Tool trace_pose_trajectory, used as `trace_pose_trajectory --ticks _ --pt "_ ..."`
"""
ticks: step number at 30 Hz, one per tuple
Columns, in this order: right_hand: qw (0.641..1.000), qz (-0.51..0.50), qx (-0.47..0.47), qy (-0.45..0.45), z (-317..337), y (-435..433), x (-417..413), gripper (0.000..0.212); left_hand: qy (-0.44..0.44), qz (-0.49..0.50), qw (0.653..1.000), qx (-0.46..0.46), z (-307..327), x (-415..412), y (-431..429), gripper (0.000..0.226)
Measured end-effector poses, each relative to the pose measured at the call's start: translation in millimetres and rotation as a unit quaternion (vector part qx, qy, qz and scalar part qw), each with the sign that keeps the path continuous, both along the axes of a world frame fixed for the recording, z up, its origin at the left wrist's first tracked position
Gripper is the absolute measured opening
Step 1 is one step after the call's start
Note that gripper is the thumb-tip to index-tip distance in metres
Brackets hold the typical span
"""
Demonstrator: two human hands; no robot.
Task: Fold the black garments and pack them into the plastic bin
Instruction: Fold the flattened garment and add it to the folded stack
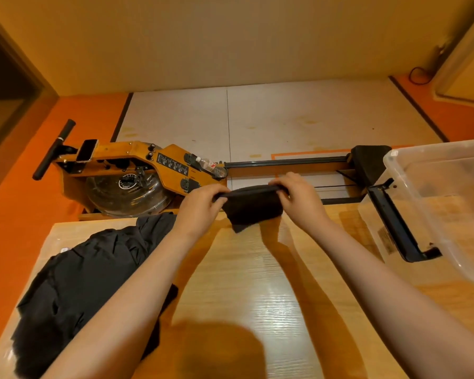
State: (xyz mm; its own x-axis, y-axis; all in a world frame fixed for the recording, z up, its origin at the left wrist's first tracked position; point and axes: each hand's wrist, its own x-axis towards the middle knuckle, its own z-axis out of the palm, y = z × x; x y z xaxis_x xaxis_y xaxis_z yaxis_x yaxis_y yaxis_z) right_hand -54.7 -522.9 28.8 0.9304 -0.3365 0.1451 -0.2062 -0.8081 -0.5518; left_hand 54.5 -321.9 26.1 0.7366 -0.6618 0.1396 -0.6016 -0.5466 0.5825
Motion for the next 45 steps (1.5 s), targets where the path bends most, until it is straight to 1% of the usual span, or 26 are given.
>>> trace_pose_trajectory --ticks 3,5,7,10,13,15,17,19,20,21,22,24,26,27,28,30,31,33,36,38,41,45 --pt "0.997 0.001 -0.045 -0.057 6 3 -6 0.025 -0.086 0.0 0.996 -0.019 8 -12 2 0.02" --pt "0.996 0.002 -0.064 -0.066 -2 11 -18 0.023 -0.104 -0.008 0.994 -0.028 1 -26 9 0.022" --pt "0.996 -0.001 -0.077 -0.048 -21 21 -35 0.025 -0.088 -0.017 0.996 -0.011 -18 -44 18 0.028" --pt "0.996 0.014 -0.084 0.033 -64 44 -72 0.028 -0.008 -0.023 0.997 0.067 -62 -83 38 0.042" --pt "0.99 0.059 -0.066 0.114 -107 70 -117 0.026 0.031 -0.055 0.986 0.154 -105 -129 66 0.048" --pt "0.986 0.073 -0.061 0.136 -126 85 -144 0.025 0.049 -0.076 0.979 0.181 -120 -152 81 0.051" --pt "0.987 0.07 -0.064 0.128 -135 98 -166 0.025 0.049 -0.089 0.975 0.197 -131 -167 91 0.047" --pt "0.988 0.058 -0.075 0.126 -137 108 -182 0.025 0.038 -0.103 0.977 0.183 -131 -181 99 0.037" --pt "0.988 0.051 -0.076 0.128 -138 112 -188 0.025 0.048 -0.11 0.973 0.199 -132 -187 104 0.031" --pt "0.988 0.045 -0.076 0.13 -138 114 -194 0.026 0.035 -0.113 0.971 0.209 -135 -192 109 0.03" --pt "0.988 0.041 -0.075 0.13 -139 116 -199 0.026 -0.001 -0.114 0.972 0.204 -140 -195 114 0.03" --pt "0.989 0.036 -0.068 0.127 -140 119 -208 0.028 -0.033 -0.12 0.977 0.176 -140 -200 121 0.012" --pt "0.992 0.027 -0.046 0.118 -136 120 -213 0.031 0.004 -0.104 0.986 0.132 -134 -202 125 0.026" --pt "0.993 0.021 -0.023 0.115 -132 121 -214 0.029 0.019 -0.084 0.989 0.121 -129 -201 126 0.028" --pt "0.993 0.016 0.0 0.113 -127 121 -213 0.025 0.036 -0.067 0.99 0.119 -123 -199 125 0.026" --pt "0.991 0.018 0.04 0.124 -119 118 -209 0.016 0.11 -0.044 0.987 0.109 -111 -194 125 0.02" --pt "0.99 0.022 0.058 0.126 -116 116 -206 0.013 0.131 -0.047 0.985 0.099 -108 -191 125 0.018" --pt "0.986 0.034 0.092 0.132 -109 110 -197 0.008 0.152 -0.047 0.983 0.093 -105 -183 124 0.015" --pt "0.98 0.04 0.137 0.141 -102 99 -182 0.006 0.179 -0.04 0.981 0.061 -101 -161 113 0.009" --pt "0.979 0.03 0.143 0.14 -100 90 -169 0.006 0.2 -0.03 0.978 0.047 -102 -143 103 0.005" --pt "0.979 -0.008 0.152 0.135 -99 77 -144 0.007 0.215 -0.009 0.976 0.043 -103 -117 82 0.004" --pt "0.965 -0.063 0.163 0.194 -108 63 -110 0.007 0.219 0.008 0.974 0.063 -109 -90 53 0.006"
